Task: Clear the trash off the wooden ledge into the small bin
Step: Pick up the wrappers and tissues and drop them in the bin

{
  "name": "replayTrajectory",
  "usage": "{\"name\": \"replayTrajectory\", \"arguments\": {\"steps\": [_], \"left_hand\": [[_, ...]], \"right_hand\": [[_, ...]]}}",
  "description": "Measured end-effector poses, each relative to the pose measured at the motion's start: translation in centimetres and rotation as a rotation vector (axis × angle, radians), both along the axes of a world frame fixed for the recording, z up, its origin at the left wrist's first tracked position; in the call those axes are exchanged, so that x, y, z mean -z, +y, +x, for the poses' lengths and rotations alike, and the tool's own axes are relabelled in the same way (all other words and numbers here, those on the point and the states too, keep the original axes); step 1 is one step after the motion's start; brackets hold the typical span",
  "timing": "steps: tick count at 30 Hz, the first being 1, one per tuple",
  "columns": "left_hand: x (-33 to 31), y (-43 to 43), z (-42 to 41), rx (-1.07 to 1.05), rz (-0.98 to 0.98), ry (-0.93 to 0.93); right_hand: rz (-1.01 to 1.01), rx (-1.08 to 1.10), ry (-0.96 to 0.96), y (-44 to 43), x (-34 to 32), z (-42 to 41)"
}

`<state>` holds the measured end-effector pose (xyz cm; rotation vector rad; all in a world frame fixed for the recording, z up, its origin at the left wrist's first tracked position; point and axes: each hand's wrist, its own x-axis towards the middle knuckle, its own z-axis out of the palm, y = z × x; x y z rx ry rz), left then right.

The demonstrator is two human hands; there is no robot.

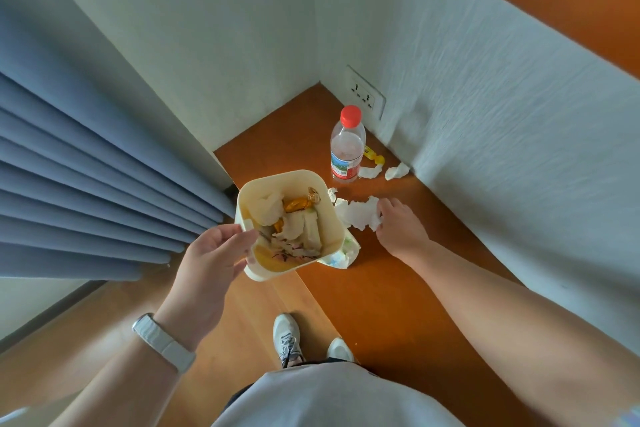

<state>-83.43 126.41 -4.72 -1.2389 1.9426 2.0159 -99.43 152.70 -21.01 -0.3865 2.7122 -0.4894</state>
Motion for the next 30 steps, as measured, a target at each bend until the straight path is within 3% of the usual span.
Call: {"name": "replayTrajectory", "arguments": {"steps": [9,17,23,30], "left_hand": [[0.4,-0.3,-0.7,0.063,-0.002,0.012],[0.9,-0.7,-1.3,0.167,0.015,0.048],[0.4,-1.4,-0.6,0.244,-0.005,0.056],[0.2,-3.3,0.4,0.242,0.014,0.055]], "right_hand": [[-0.024,0.139,-0.073,1.9,-2.4,2.2],[-0.314,0.123,0.182,-1.4,-11.1,4.6],[-0.464,-0.045,0.338,-6.5,-17.3,5.8],[-0.446,-0.224,0.257,-11.6,-18.6,6.5]]}}
